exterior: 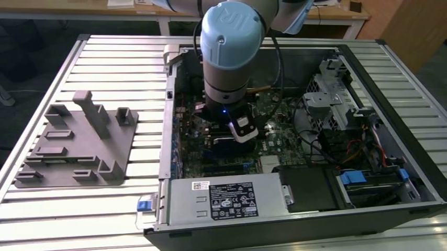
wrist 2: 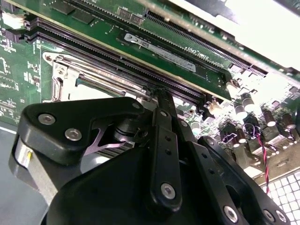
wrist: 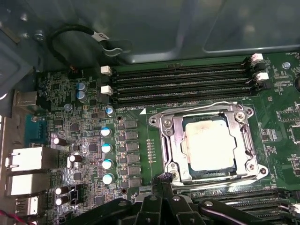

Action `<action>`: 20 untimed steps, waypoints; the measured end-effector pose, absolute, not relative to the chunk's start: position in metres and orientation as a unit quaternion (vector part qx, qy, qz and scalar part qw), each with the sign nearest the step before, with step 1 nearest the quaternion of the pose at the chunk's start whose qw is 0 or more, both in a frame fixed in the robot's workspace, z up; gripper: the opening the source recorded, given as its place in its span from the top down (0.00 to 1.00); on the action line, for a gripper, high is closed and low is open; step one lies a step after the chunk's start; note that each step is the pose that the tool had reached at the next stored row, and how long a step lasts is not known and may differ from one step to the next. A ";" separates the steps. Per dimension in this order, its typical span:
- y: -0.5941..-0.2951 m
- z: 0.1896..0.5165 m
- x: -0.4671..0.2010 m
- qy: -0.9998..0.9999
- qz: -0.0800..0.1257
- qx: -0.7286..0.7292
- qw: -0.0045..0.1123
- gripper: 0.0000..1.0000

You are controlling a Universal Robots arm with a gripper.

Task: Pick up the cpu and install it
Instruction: 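Install the second cpu locking lever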

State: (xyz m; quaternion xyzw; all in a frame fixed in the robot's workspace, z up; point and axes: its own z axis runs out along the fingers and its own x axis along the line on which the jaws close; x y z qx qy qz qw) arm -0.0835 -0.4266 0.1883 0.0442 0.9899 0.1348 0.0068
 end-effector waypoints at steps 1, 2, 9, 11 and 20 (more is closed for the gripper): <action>-0.427 0.188 -0.083 0.990 0.134 0.044 0.007 0.89; -0.427 0.188 -0.084 0.990 0.134 0.044 0.007 0.89; -0.426 0.188 -0.086 0.990 0.134 0.044 0.007 0.89; -0.425 0.187 -0.087 0.990 0.134 0.044 0.007 0.89; -0.422 0.186 -0.087 0.990 0.135 0.044 0.007 0.89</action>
